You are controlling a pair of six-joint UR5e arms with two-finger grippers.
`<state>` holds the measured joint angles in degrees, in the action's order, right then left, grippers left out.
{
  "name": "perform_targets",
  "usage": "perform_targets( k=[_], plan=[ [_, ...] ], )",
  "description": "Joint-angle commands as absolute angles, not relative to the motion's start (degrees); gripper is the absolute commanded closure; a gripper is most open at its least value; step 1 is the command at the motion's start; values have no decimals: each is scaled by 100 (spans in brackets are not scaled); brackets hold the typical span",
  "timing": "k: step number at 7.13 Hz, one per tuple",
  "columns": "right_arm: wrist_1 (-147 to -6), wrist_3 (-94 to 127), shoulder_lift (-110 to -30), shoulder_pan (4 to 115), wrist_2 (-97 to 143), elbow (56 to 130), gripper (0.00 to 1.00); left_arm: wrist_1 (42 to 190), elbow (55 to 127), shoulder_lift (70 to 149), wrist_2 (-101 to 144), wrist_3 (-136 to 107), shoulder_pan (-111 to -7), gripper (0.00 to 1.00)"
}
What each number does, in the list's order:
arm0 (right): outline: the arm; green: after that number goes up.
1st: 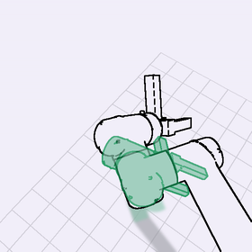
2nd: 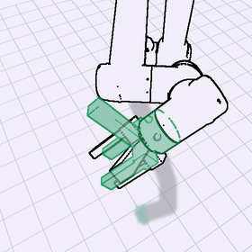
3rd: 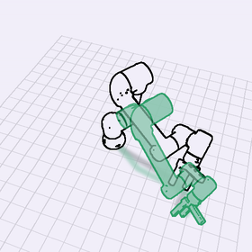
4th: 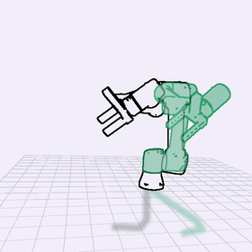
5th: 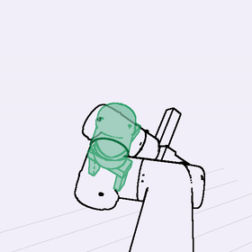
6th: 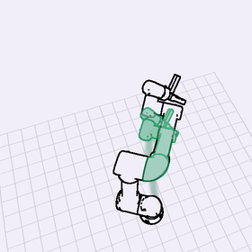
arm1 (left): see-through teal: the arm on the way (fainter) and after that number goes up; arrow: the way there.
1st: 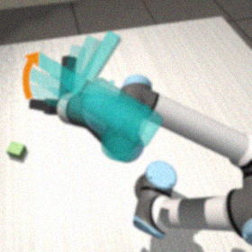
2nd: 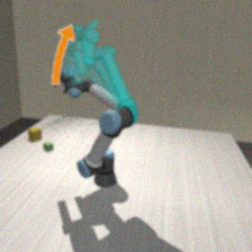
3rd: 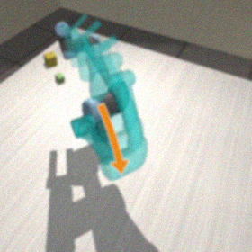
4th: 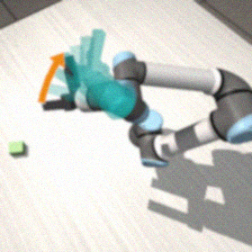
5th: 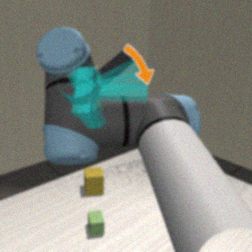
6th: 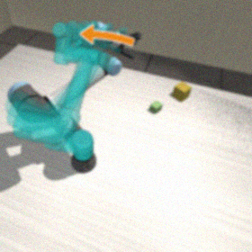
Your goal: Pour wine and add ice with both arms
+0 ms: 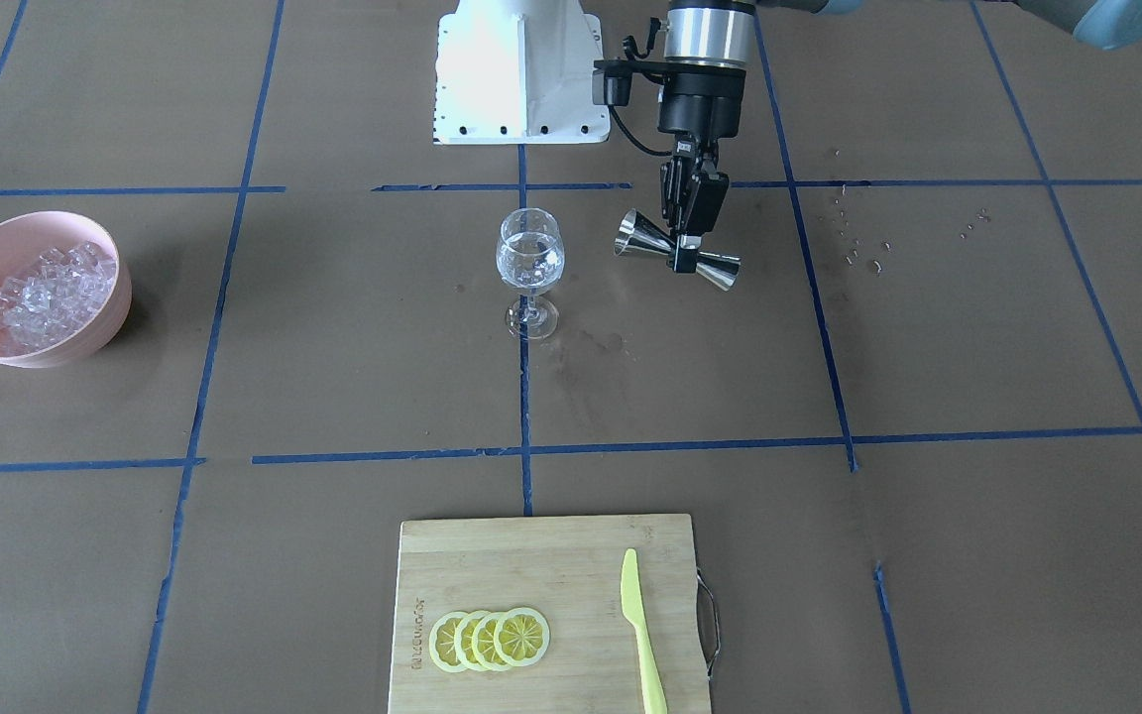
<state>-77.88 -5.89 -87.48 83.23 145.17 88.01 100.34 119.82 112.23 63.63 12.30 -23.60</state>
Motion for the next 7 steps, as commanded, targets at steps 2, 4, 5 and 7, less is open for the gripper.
perform_targets(
  k=[2,4,5,7],
  plan=[
    [-7787,-589,-8736,8323,14511,8798,0,11502,12023,9917,6381,-373,-2364,100],
    [-7796,-589,-8736,8323,14511,8789,0,12477,11910,9345,6398,-2094,-2364,100],
    [-7796,-589,-8736,8323,14511,8798,0,12707,11787,9082,6364,-3136,-2338,100],
    [-7796,-589,-8736,8323,14511,8798,0,13270,11647,8624,5954,-4289,-2303,100]
  ],
)
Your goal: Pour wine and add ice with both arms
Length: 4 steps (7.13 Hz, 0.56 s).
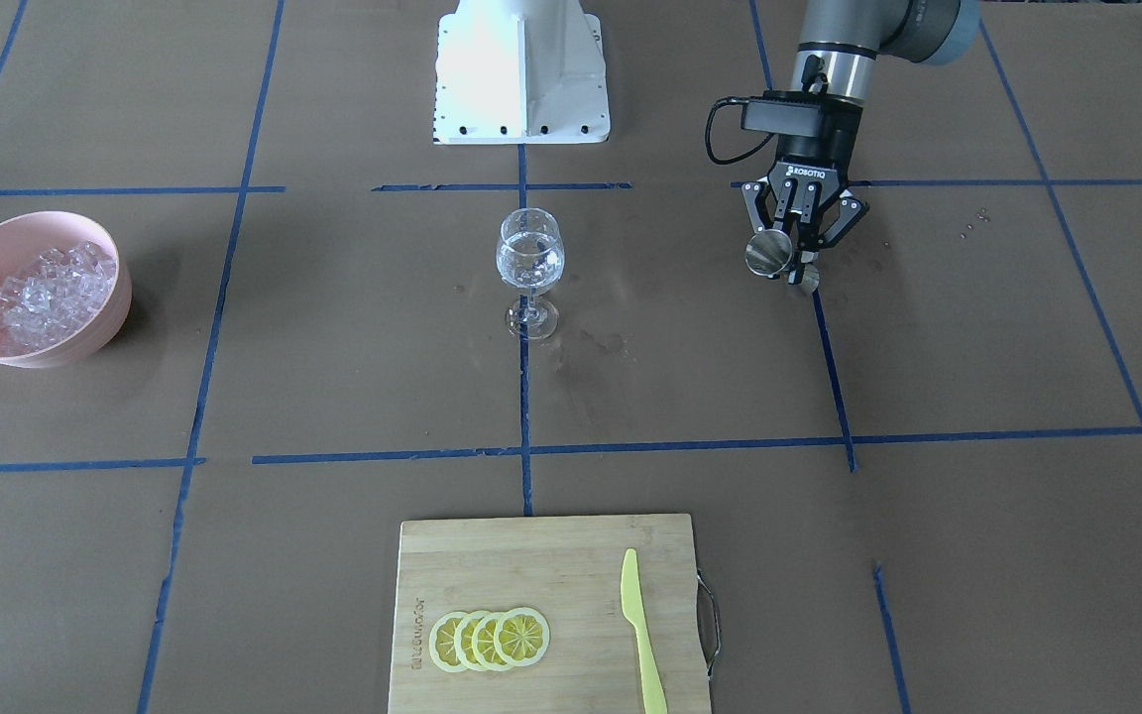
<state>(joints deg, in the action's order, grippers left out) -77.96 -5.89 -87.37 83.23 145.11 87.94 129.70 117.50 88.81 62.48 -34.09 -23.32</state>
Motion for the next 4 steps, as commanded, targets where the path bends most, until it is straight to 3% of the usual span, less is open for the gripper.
perform_targets(
  k=[1,2,4],
  plan=[
    [-7787,-589,-8736,8323,14511,8807,0,13498,11402,8605,5915,-5046,-2311,100],
    [-7787,-589,-8728,8323,14511,8807,0,13979,11077,8404,5436,-5724,-2285,100],
    [-7787,-589,-8728,8323,14511,8815,0,16588,10034,7712,4907,-6038,-2241,100]
  ],
)
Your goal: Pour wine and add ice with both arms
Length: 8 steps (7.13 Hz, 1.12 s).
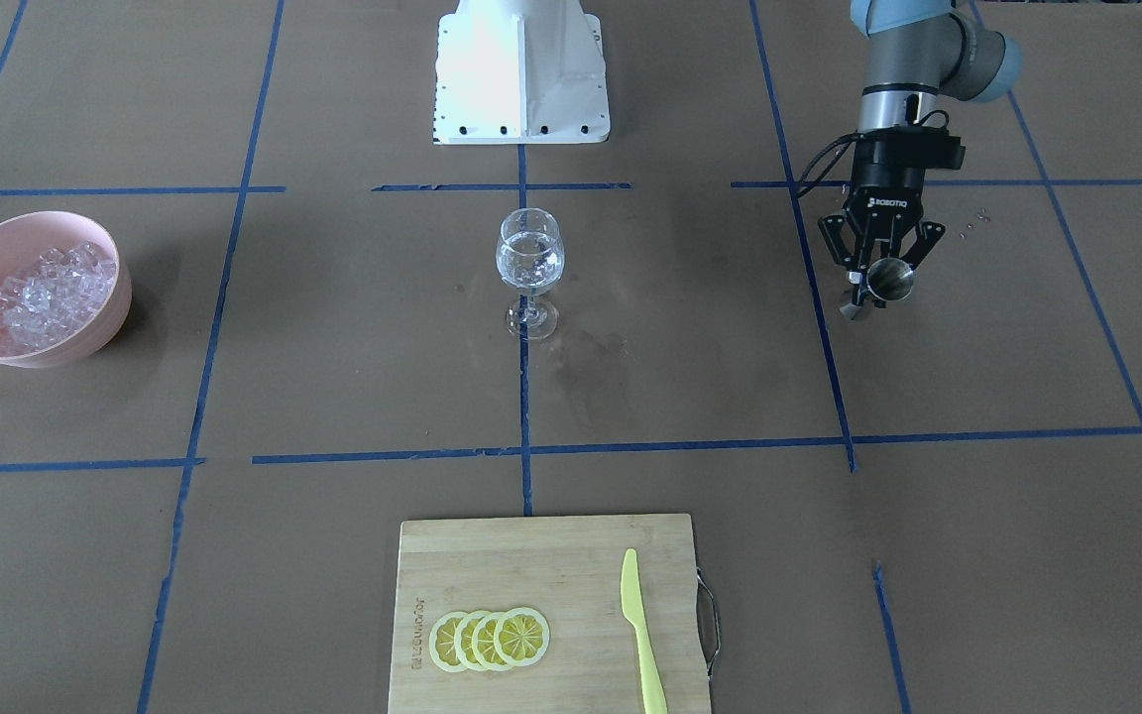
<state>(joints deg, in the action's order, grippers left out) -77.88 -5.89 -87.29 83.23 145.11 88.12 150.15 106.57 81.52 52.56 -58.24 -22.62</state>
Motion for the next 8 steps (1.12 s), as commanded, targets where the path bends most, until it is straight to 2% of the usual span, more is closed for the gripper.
perform_targets(
  k=[1,4,8],
  plan=[
    [-7787,-580,-8736,8323,14519,8833,0,17394,9576,7656,4783,-6038,-2250,100],
    [-7787,-580,-8754,8323,14520,8815,0,17411,8940,7629,4605,-6003,-1988,100],
    [-7796,-580,-8780,8323,14528,8807,0,17498,8868,7629,4447,-6064,-1574,100]
  ],
)
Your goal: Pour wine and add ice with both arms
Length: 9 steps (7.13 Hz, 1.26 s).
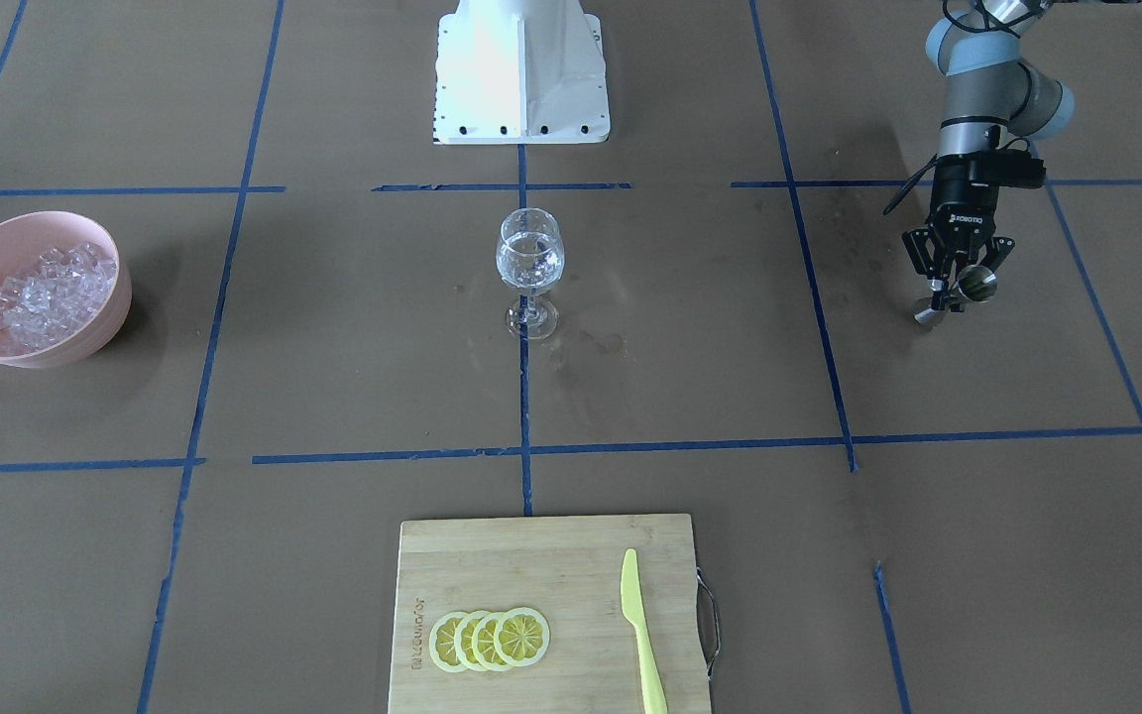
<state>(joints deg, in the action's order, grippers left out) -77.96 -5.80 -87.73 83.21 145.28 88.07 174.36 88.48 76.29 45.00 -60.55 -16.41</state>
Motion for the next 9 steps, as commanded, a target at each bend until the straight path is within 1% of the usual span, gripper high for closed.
perform_targets(
  k=[1,3,5,8,9],
  plan=[
    [-7796,-580,-8780,8315,14528,8798,0,17516,8877,7629,4412,-6073,-1573,100],
    [-7796,-580,-8780,8315,14528,8798,0,17508,8851,7629,4369,-6739,-1469,100],
    [-7796,-580,-8780,8323,14528,8798,0,17517,8859,7638,4054,-6732,-1433,95],
    [-7796,-580,-8780,8314,14528,8798,0,17517,8851,7638,3349,-6706,-1100,94],
    [-7796,-589,-8780,8314,14528,8798,0,17517,8859,7638,3131,-6706,-994,91]
  ],
)
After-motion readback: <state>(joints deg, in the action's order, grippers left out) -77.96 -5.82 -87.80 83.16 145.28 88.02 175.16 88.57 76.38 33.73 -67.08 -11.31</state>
